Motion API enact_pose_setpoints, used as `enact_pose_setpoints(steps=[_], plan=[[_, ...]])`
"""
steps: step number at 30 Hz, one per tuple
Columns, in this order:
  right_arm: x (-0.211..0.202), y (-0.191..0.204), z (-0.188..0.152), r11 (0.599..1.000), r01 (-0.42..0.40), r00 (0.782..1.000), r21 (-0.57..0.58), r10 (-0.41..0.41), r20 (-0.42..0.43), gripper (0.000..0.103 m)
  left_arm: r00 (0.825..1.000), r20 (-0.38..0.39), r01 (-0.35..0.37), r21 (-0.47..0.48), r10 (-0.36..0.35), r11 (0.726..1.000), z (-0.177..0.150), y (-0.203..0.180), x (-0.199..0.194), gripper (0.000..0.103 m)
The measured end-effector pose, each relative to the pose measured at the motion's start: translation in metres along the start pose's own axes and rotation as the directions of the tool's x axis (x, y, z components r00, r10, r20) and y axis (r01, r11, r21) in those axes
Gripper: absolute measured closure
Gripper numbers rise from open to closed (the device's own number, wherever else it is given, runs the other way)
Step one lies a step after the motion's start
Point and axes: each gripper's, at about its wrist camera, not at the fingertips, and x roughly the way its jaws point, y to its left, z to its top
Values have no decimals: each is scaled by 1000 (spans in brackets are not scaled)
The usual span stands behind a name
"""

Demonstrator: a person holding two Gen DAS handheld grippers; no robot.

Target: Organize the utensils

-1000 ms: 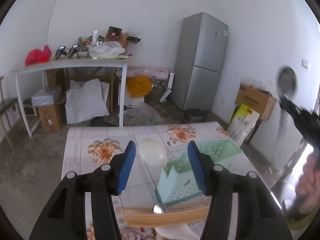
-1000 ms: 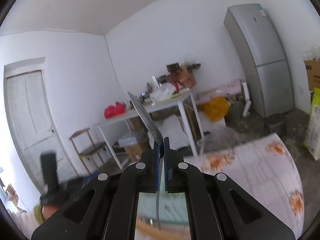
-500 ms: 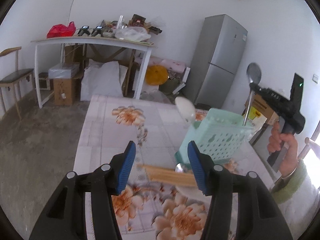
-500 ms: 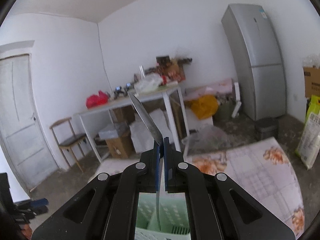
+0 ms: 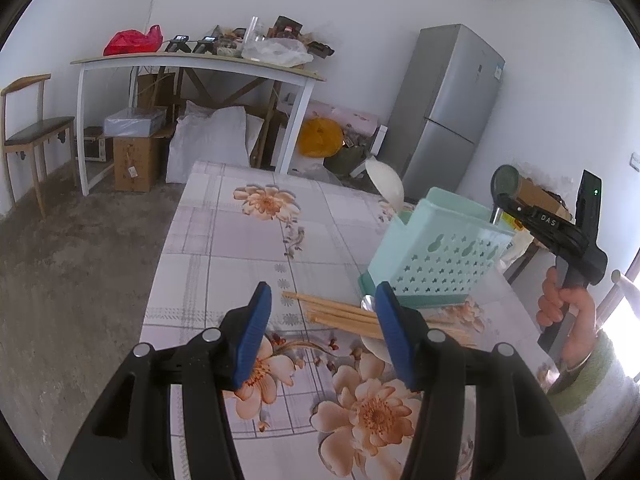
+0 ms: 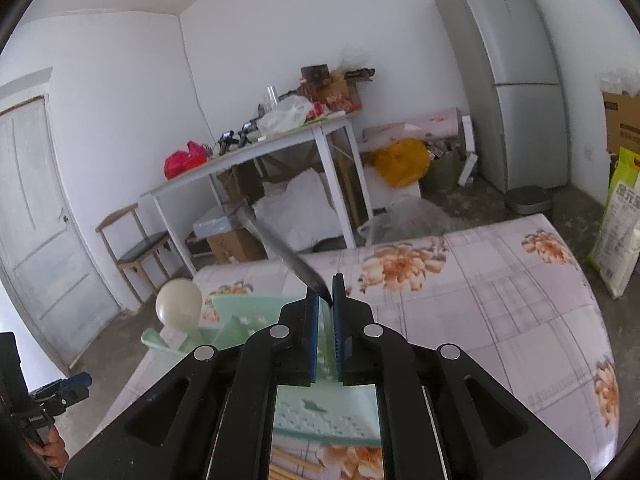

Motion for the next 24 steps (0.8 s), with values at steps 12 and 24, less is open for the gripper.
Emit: enact_pose_setpoints(steps=[12, 24], plan=[[-63, -1, -7, 998, 14, 999, 65, -17, 47, 38, 998, -53, 20, 6, -20, 1000, -16, -9, 3, 51], [-69, 19, -117, 954, -52, 965, 294, 124, -233, 37, 982, -175, 70, -36, -75, 997, -33, -23, 23, 51]])
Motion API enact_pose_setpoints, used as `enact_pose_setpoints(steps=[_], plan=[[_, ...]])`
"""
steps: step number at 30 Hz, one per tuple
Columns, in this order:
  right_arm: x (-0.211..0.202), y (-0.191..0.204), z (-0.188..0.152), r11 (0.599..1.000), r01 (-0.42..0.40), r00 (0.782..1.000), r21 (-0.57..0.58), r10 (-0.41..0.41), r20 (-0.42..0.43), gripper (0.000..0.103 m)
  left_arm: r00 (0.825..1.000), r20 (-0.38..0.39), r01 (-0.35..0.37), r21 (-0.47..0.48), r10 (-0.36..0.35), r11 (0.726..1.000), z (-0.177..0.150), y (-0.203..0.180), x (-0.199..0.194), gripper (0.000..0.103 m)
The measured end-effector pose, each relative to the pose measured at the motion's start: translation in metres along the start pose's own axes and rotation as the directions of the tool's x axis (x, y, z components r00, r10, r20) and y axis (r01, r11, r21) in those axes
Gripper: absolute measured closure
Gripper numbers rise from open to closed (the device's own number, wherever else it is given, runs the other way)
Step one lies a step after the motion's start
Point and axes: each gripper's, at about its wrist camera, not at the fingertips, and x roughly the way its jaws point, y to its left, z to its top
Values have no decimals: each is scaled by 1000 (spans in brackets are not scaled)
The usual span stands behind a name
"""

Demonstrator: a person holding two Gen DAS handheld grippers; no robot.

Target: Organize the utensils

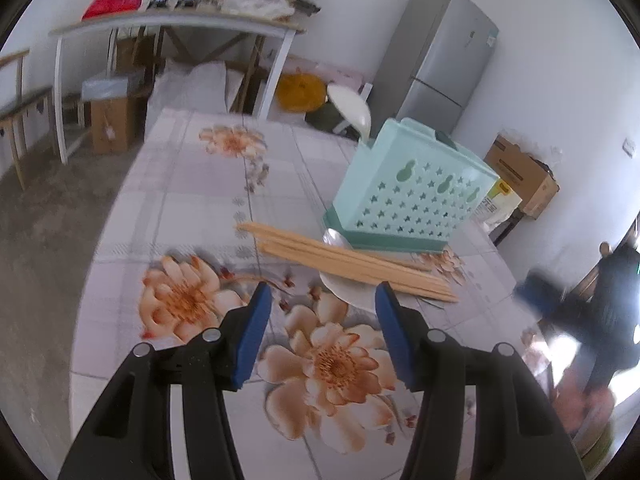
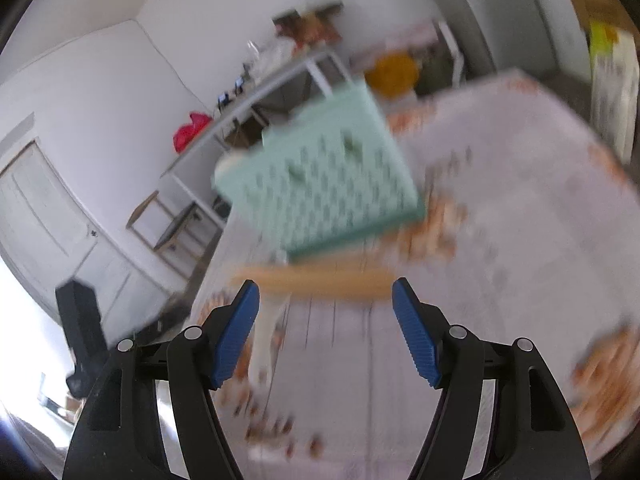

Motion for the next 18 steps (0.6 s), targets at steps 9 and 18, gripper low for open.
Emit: enact_pose_setpoints(steps=[9, 18], plan=[[9, 6, -37, 1000, 5, 998, 15, -4, -67, 37, 986, -121, 98, -126, -113, 987, 1, -3, 28, 51], [9, -3, -46, 1000, 4, 998, 26, -2, -70, 37, 960, -203, 130, -284, -193, 950, 3, 6, 57, 58]])
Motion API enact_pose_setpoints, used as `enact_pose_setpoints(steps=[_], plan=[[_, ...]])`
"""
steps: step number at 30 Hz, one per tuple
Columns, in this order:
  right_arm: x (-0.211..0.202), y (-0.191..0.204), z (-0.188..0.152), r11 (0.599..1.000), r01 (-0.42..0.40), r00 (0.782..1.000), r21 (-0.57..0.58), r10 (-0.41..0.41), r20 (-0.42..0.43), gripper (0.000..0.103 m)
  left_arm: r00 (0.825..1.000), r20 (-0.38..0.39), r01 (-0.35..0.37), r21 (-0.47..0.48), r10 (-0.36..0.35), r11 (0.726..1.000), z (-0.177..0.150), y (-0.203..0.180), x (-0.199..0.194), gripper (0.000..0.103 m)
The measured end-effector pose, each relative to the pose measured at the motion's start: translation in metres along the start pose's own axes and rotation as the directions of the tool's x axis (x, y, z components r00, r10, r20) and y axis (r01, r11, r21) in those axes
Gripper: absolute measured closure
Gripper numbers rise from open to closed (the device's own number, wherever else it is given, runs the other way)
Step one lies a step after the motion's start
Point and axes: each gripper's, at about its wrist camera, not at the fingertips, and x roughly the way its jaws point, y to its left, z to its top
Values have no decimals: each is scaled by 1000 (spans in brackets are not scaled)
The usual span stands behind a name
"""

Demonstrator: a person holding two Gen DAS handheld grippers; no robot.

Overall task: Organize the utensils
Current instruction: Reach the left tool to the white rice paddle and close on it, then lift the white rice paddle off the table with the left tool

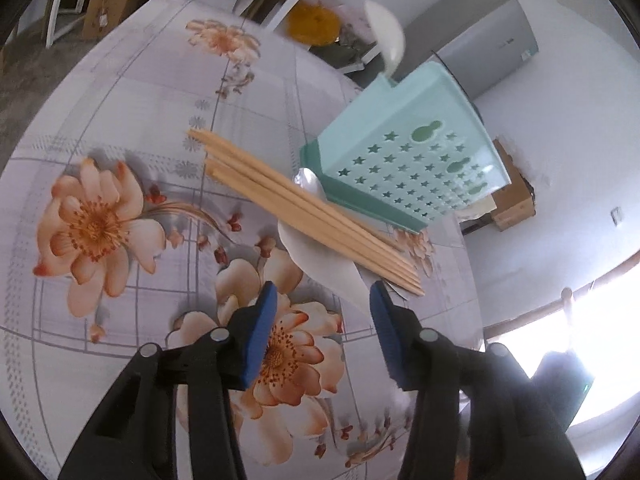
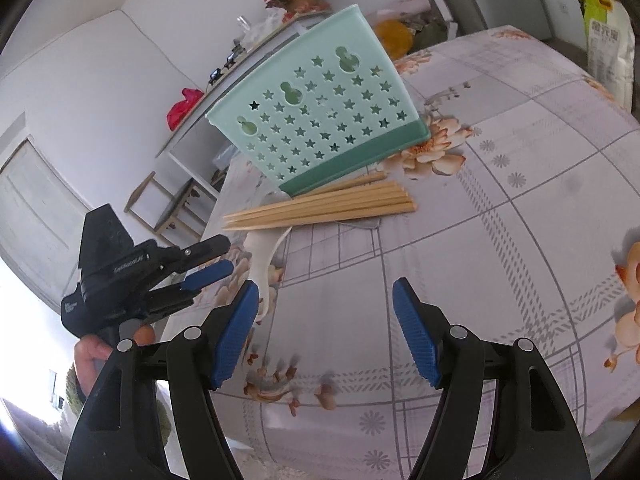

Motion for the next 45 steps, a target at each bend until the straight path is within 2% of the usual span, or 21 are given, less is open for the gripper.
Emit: enact_pose_setpoints(steps=[11, 37, 40, 45], plan=[[9, -10, -5, 1000, -10, 1000, 25, 11, -24, 37, 999, -24, -45, -41, 44, 998, 5, 8, 13, 77], [7, -11, -8, 1000, -22, 1000, 23, 22, -21, 36, 996, 13, -82, -67, 83, 994, 7, 7, 15, 95], [7, -11, -8, 1000, -22, 1000, 23, 22, -21, 36, 996, 21, -89, -54, 91, 995, 8, 6, 11, 103], [7, -12, -8, 999, -22, 1000, 23, 22, -21, 36, 990, 34, -135, 21, 134, 991, 6, -3, 3, 103]])
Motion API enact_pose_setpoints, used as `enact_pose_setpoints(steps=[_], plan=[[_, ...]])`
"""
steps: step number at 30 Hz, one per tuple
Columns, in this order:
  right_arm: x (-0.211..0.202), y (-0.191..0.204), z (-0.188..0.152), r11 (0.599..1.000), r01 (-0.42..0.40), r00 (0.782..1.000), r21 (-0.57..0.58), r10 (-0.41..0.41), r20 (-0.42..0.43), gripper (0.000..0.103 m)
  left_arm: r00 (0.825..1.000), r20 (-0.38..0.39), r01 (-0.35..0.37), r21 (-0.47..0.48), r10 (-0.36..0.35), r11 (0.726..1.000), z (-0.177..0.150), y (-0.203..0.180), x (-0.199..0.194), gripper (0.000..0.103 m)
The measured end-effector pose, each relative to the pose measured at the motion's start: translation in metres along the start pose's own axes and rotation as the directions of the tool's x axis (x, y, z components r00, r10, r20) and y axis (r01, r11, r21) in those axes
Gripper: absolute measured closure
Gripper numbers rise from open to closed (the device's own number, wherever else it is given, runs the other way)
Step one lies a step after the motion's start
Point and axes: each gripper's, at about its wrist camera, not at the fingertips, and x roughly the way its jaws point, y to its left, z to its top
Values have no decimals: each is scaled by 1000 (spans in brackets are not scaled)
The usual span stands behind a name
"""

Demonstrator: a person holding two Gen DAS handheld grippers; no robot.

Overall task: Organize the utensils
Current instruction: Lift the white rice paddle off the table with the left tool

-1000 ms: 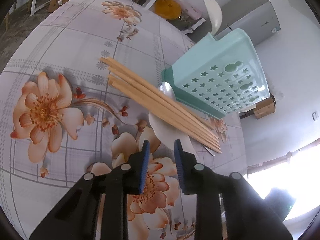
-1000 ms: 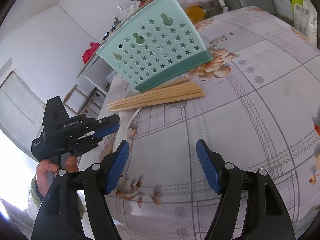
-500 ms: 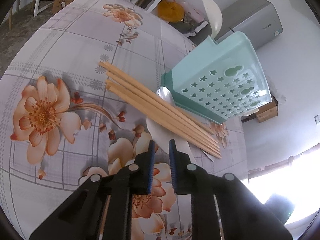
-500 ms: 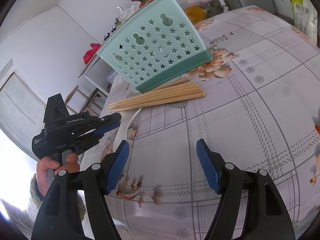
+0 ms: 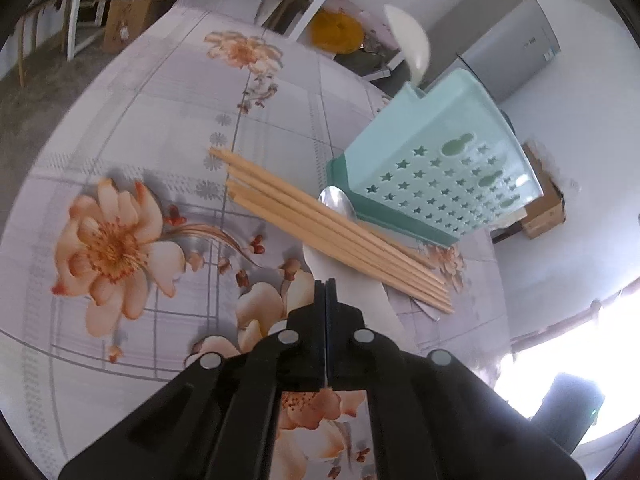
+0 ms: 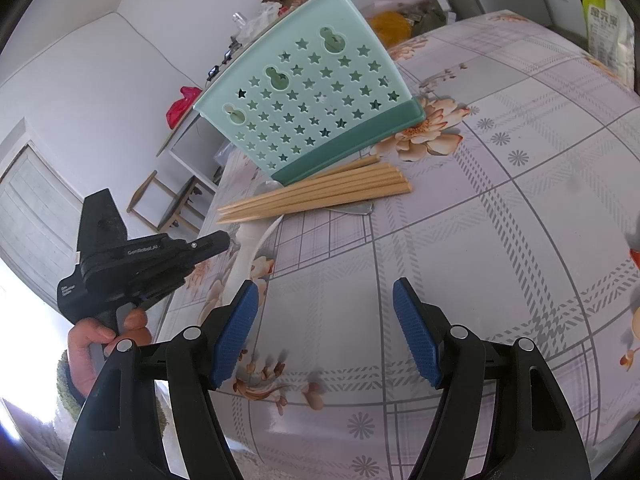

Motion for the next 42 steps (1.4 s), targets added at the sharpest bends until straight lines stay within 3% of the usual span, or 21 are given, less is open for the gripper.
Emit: enact_pose_setpoints(steps=[4, 6, 7, 9, 17, 20, 26, 31, 36, 40, 42], plan=[[-1, 0, -1, 1000, -2, 1000, 0, 2, -1, 36, 1000, -24, 9, 11, -9, 1000, -2, -3, -1, 103], [0, 0, -1, 1000, -4, 1000, 3, 4, -2, 36, 999, -31, 23, -10, -23, 1000, -1, -2, 1, 94], [0, 0, -1, 1000, -6, 1000, 4, 6, -2, 36, 999, -40, 28, -33, -30, 999, 0, -1, 3, 83], [0, 1, -1, 1000, -6, 1000, 4, 6, -2, 36, 998, -50, 39, -88, -43, 995, 3, 4, 7, 79], [0, 1, -1, 1000, -6, 1000, 6, 6, -2, 36, 998, -56, -5, -91, 0, 996, 9, 3, 25, 81], [0, 1, -1, 1000, -6, 1000, 5, 6, -2, 36, 999, -45, -29, -55, 27, 998, 9, -2, 27, 92], [0, 2, -1, 1000, -6, 1000, 7, 6, -1, 36, 996, -24, -90, 14, 90, 996, 6, -7, 18, 98], [-1, 4, -1, 1000, -4, 1000, 7, 4, -1, 36, 981, 13, -195, 155, 195, 969, 5, -16, 1, 99], [-1, 5, 0, 1000, -5, 1000, 9, 5, -1, 36, 955, 52, -292, 321, 291, 901, 2, -27, -8, 99], [-1, 6, 0, 1000, -6, 1000, 9, 6, -1, 36, 940, 68, -332, 395, 333, 857, -5, -31, -14, 99], [-1, 6, 1, 1000, -8, 1000, 9, 8, -1, 36, 941, 55, -328, 398, 335, 857, -6, -28, -16, 98]])
